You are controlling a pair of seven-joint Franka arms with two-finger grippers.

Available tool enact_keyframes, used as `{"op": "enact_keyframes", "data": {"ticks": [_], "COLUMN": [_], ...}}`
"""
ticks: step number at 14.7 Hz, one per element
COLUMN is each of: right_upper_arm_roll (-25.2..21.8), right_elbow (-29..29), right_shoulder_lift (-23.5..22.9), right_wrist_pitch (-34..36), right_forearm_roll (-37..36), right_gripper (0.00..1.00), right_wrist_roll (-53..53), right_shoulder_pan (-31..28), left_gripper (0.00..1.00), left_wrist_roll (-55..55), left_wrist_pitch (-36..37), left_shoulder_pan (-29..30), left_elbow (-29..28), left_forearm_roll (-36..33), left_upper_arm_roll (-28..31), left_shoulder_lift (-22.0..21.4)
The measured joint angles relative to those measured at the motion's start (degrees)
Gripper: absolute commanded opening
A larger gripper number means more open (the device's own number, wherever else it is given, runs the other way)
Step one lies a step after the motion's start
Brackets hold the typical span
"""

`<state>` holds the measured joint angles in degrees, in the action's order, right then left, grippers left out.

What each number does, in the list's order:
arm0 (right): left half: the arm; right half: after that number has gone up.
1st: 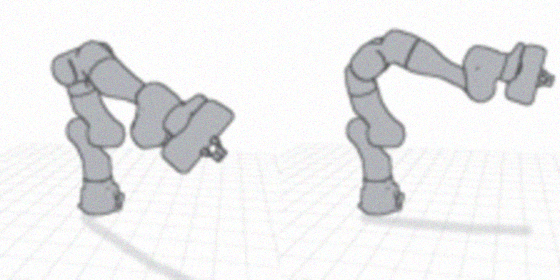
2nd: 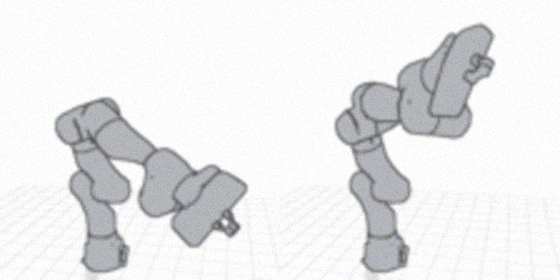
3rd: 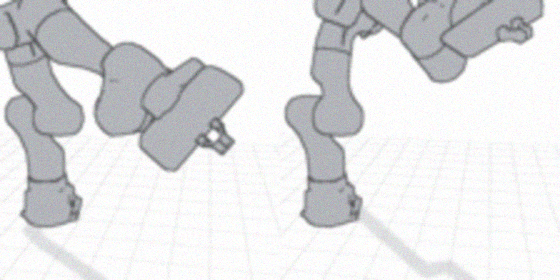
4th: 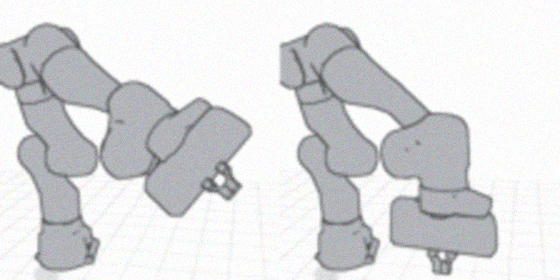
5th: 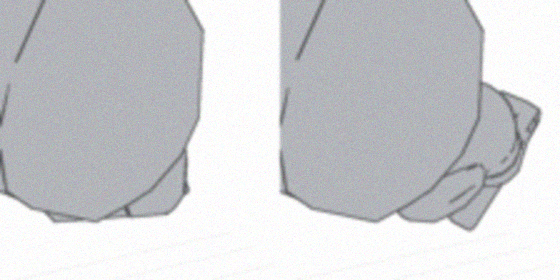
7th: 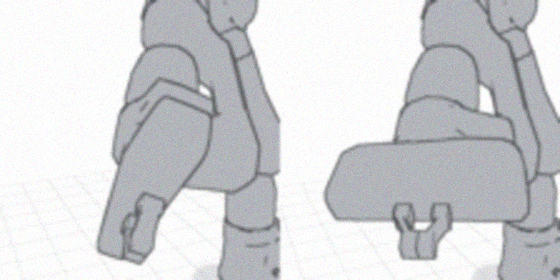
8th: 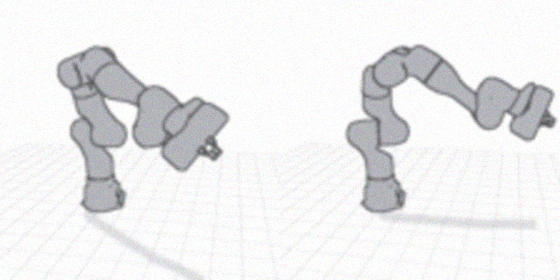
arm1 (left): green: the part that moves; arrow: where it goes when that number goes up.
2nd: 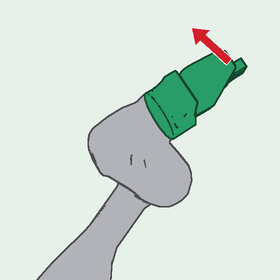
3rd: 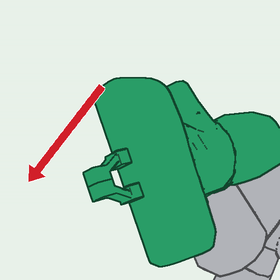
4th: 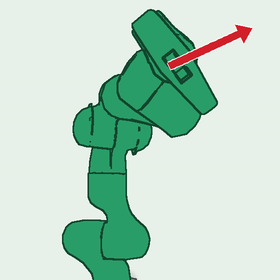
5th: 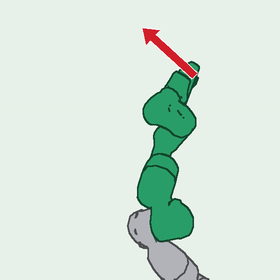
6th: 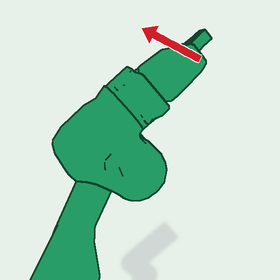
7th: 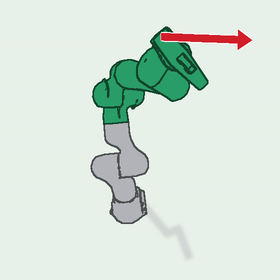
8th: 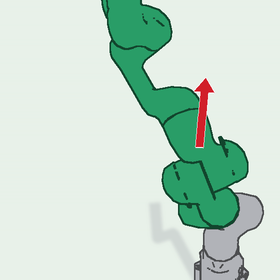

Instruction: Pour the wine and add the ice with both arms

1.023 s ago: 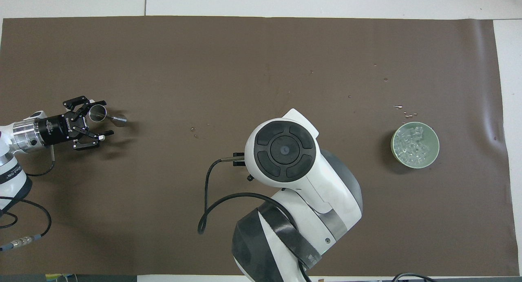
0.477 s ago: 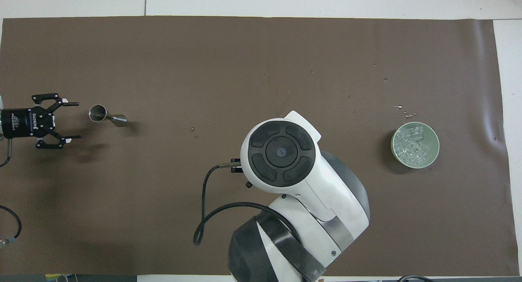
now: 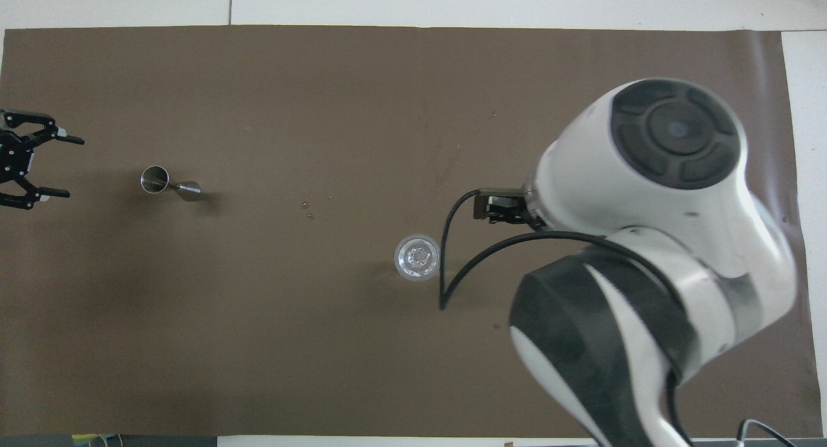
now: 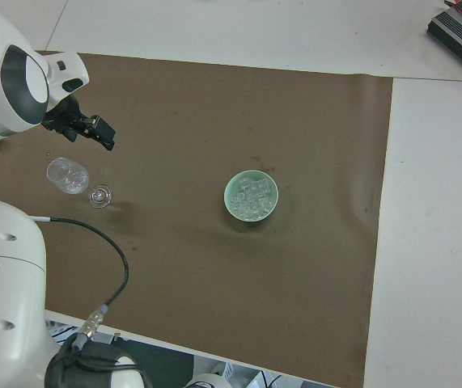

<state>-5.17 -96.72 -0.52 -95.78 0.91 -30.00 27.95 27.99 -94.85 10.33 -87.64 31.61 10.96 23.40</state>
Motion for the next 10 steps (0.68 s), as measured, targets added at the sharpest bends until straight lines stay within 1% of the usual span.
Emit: {"op": "enact_keyframes", "data": {"ticks": [2,4,7,10], "right_upper_arm_roll": [-0.1,-0.3,-0.4,-0.5], "right_elbow": [0.0,-0.1,-0.5,-0.6], "right_shoulder_lift": [2.1,2.7,2.6,2.7], "right_wrist_pitch": [1.3,1.3,1.7,1.8], "right_forearm_roll": [0.0,0.0,0.0,0.0], "right_gripper": [1.00,1.00,1.00,1.00], "right_wrist_roll": [8.4,15.3,19.5,24.3], "right_shoulder_pan": [-5.9,-11.3,-18.9,-23.1], "left_gripper": [1.00,1.00,1.00,1.00], "left_wrist_roll": [-1.4,-6.1,-10.7,-18.4], "left_wrist_pitch": [0.1,0.2,0.4,0.4], "left_shoulder_pan": [-2.4,-5.1,-10.5,-16.1], "left_elbow": [1.0,1.1,1.0,1.0], "left_forearm_roll": [-5.0,-9.4,-15.6,-20.0], "left_upper_arm_roll": [-0.2,-0.4,-0.6,-0.7], "left_shoulder_lift": [-3.3,-6.9,-10.8,-12.8]}}
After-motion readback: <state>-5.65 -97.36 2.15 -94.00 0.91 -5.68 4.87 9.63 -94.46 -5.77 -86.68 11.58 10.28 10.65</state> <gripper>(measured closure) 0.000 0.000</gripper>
